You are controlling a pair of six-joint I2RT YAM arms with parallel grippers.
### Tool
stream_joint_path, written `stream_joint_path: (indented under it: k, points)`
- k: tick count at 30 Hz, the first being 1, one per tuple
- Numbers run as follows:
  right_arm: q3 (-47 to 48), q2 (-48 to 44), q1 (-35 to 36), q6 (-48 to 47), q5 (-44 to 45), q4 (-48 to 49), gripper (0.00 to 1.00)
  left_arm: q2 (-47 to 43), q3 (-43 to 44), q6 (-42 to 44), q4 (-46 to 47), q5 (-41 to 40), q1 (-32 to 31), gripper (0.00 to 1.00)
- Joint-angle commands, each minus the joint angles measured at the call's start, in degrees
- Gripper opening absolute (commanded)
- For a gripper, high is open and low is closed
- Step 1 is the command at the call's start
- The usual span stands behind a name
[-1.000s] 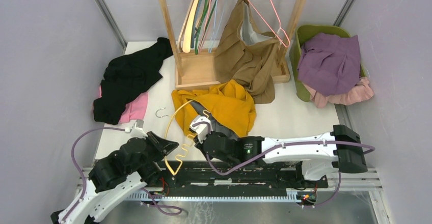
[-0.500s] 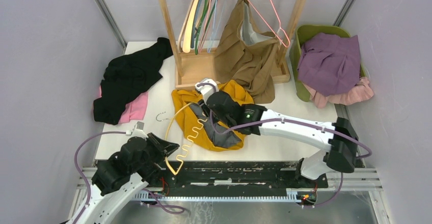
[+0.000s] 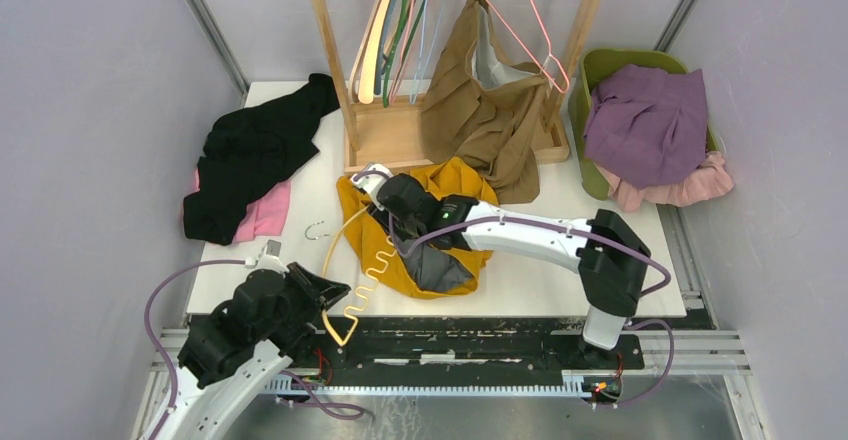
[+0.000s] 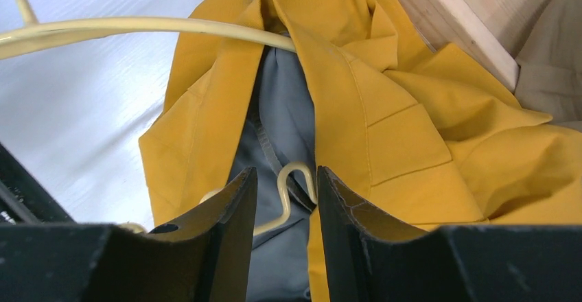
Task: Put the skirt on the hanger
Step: Hang the skirt on the hanger.
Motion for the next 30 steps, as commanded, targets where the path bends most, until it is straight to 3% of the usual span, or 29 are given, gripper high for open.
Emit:
stream_joint_path:
  k: [1,12,30]
  points:
    - [4.5,2.9,-0.5,-1.5,4.1,1.9,0.44,-0.6,2.4,2.3,3.1,-0.5,0.5,0.03]
    - [7.5,6.9,-3.4,-1.9,13.1,0.8,0.44,-0.6,2.3,2.2,3.2,-0.4,0.6,0.03]
    - [1.7,5.0,-5.6,-2.6,-0.1,5.2,0.40,-0.5,1.7,2.0,3.8,0.1,0.6,0.03]
